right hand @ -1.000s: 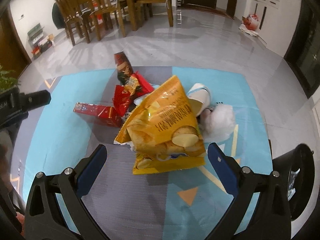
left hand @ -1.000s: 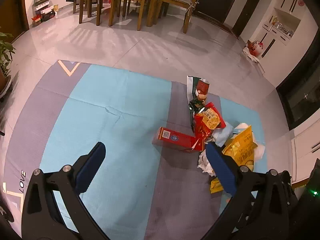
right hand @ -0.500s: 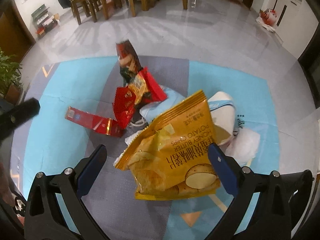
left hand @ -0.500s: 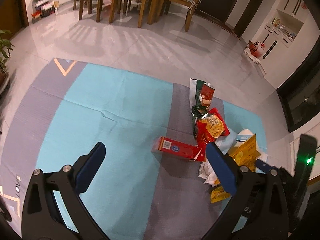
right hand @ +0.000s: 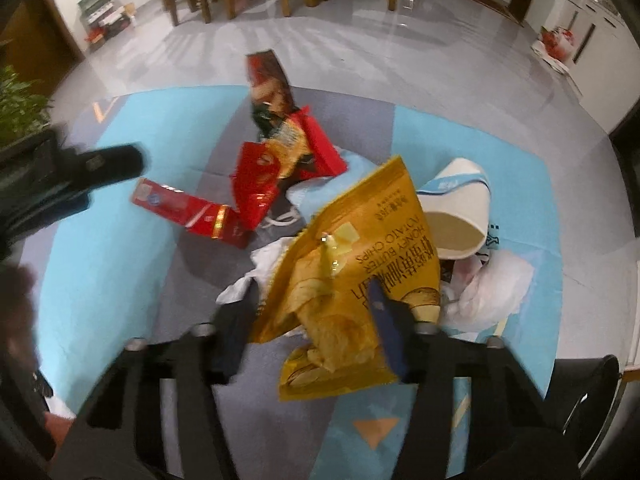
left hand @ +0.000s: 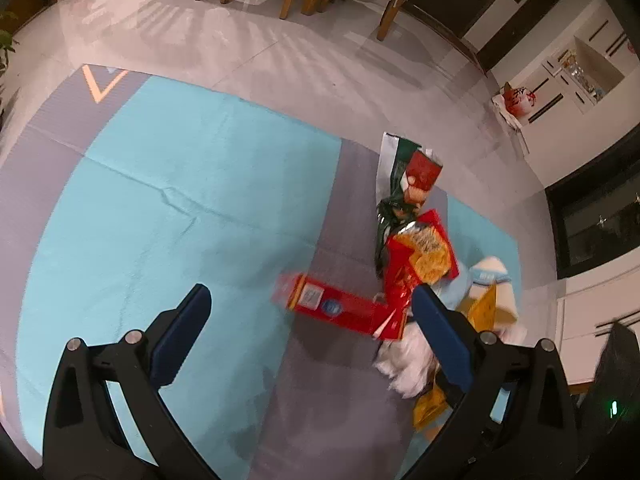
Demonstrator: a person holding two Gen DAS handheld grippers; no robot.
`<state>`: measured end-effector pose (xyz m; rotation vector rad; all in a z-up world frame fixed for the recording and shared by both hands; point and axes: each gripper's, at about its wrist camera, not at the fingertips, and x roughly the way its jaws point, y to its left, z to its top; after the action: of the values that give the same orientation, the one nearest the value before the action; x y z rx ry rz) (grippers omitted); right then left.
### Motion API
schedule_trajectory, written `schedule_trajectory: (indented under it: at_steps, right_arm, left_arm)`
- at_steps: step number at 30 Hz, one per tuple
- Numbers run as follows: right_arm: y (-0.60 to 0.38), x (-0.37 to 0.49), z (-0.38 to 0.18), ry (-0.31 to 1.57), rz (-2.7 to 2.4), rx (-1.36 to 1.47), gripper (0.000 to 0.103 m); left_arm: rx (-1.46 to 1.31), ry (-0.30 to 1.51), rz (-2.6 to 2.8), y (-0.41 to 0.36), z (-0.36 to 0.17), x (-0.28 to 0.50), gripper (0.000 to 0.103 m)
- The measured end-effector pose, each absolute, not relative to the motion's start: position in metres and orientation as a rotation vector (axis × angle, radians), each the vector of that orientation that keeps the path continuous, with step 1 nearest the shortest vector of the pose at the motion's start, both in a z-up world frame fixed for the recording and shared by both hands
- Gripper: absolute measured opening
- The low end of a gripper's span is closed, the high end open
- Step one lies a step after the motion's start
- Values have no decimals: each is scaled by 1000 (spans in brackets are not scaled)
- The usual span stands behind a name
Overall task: Collect trash
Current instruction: 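Grasp the yellow potato chip bag with the right gripper while the left gripper grasps the red box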
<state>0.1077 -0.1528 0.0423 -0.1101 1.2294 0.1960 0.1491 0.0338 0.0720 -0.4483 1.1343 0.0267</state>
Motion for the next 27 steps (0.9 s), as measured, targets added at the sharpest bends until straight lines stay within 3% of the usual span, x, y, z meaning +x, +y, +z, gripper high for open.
schedule_trajectory:
  at_steps: [3, 10, 13, 15, 17, 24, 27]
  right_arm:
    - [-151, 103, 50, 1220, 210, -119, 32]
    - [-160, 98, 61, 1232, 238, -50, 27]
    - [-164, 99, 72, 1218, 253, -10, 27]
    - [-168, 97, 80, 1203, 264, 19, 27]
    - [-170, 97, 85, 1194, 265, 32, 27]
    - [-180, 93, 96, 1167, 252, 67, 27]
    - [-186, 91, 104, 1147, 254, 82, 27]
  left_arm:
    - [-476, 1153, 13, 29, 64, 157, 100]
    - [-512, 1235, -1, 18, 40, 164, 96]
    - [-520, 1254, -10, 15, 34, 165, 76]
    - [-546, 1252, -25, 15, 31, 163, 72]
    - [-540, 1267, -31, 15, 30, 163, 36]
    - [-554, 1290, -29, 13, 30, 155, 35]
    - [-514, 1245, -47, 4, 53, 146, 34]
